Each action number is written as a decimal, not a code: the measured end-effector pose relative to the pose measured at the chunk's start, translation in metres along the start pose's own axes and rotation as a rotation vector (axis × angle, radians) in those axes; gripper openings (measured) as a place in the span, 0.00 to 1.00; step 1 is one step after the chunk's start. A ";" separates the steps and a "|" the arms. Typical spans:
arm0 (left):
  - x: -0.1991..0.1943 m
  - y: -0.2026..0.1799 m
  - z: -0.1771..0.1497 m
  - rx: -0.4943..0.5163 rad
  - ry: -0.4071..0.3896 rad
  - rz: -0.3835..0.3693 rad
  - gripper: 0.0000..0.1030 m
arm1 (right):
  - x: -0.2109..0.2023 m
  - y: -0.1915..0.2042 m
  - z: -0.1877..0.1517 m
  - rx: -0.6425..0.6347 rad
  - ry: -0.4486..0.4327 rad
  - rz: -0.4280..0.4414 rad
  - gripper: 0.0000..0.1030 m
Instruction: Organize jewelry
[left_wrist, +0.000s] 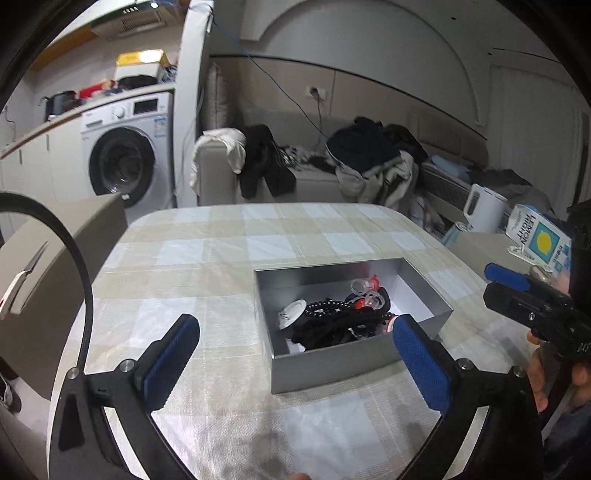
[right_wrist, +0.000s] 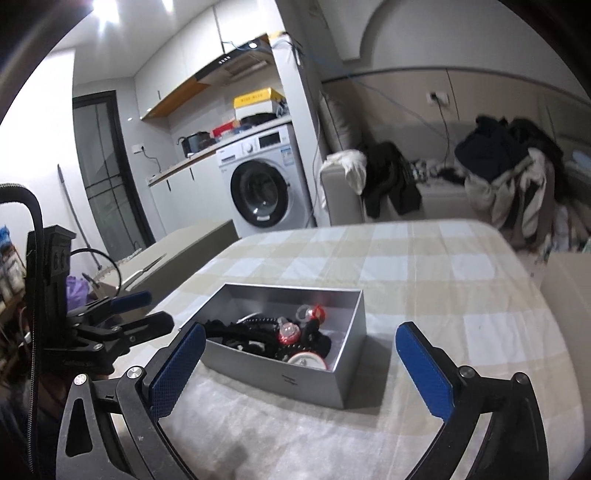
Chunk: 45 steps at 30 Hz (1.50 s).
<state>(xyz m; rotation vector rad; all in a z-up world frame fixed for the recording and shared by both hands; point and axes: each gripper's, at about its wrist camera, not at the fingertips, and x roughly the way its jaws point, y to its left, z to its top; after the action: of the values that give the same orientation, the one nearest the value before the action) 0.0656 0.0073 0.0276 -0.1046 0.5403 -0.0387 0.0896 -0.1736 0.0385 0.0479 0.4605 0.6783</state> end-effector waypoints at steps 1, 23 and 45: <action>0.000 0.000 -0.002 -0.001 -0.009 0.011 0.99 | 0.000 0.001 -0.001 -0.009 -0.007 0.001 1.00; -0.004 -0.002 -0.019 -0.012 -0.076 0.038 0.99 | 0.000 0.011 -0.019 -0.084 -0.059 0.028 1.00; -0.006 -0.007 -0.018 0.006 -0.093 0.055 0.99 | -0.004 0.025 -0.025 -0.163 -0.092 0.004 1.00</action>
<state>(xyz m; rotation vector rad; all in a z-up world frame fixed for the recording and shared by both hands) 0.0509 -0.0007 0.0160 -0.0852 0.4503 0.0180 0.0612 -0.1589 0.0229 -0.0733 0.3154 0.7126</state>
